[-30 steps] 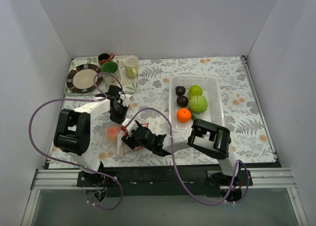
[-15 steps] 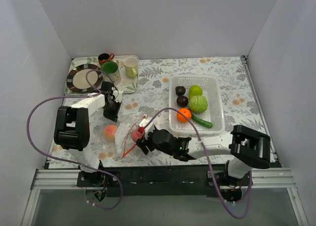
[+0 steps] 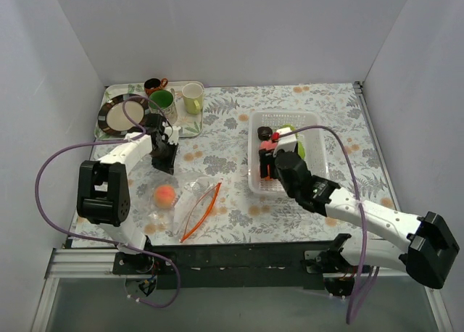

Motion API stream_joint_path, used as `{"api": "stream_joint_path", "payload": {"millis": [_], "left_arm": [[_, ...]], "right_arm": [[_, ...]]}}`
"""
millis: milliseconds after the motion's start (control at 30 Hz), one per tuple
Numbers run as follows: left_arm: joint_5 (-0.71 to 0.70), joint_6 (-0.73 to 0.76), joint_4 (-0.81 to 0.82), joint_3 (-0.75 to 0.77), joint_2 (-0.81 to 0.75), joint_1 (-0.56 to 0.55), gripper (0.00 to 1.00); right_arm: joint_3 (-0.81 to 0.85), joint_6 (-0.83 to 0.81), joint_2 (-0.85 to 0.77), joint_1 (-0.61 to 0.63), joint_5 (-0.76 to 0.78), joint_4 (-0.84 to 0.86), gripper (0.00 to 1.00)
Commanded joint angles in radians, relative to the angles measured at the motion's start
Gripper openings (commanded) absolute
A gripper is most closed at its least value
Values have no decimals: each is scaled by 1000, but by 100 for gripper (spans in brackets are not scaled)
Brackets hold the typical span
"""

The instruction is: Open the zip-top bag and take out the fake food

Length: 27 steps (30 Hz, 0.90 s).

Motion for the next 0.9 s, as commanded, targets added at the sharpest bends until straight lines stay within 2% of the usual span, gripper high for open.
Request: {"api": "stream_joint_path", "payload": {"millis": [0,67,100,200,433,533,600,633,667,700,733,767,867], "left_arm": [[42,-17,-19,28,-62,-2,0],[52,-23,-15,18,-65,-4,0],[55,-23,-12,12,-67,-2,0],[50,-22,-7,-1,-73,-5,0],[68,-23,-79,94,-93,-5,0],[90,-36,-126,181,-90,-5,0],[95,-37,-153,237,-93,-4,2],[89,-34,-176,246,-98,-2,7],[81,-30,-188,254,-108,-4,27],[75,-13,-196,251,-114,1,42],[53,-5,-211,242,-121,4,56],[41,7,-219,228,-124,4,64],[1,39,-211,167,-147,12,65]], "right_arm": [[118,77,45,-111,26,-213,51],[185,99,105,-116,50,-277,86],[208,102,120,-116,53,-331,98],[254,100,143,-114,47,-374,98],[255,34,84,-65,-33,-298,98],[253,-9,96,51,4,-268,95],[253,-22,114,151,35,-247,87],[248,-33,137,184,38,-232,84],[247,-39,149,245,50,-213,80],[248,-45,177,272,55,-207,73],[241,-47,191,292,56,-199,68],[238,-45,203,326,50,-184,62],[206,-29,238,373,27,-129,57]]}}
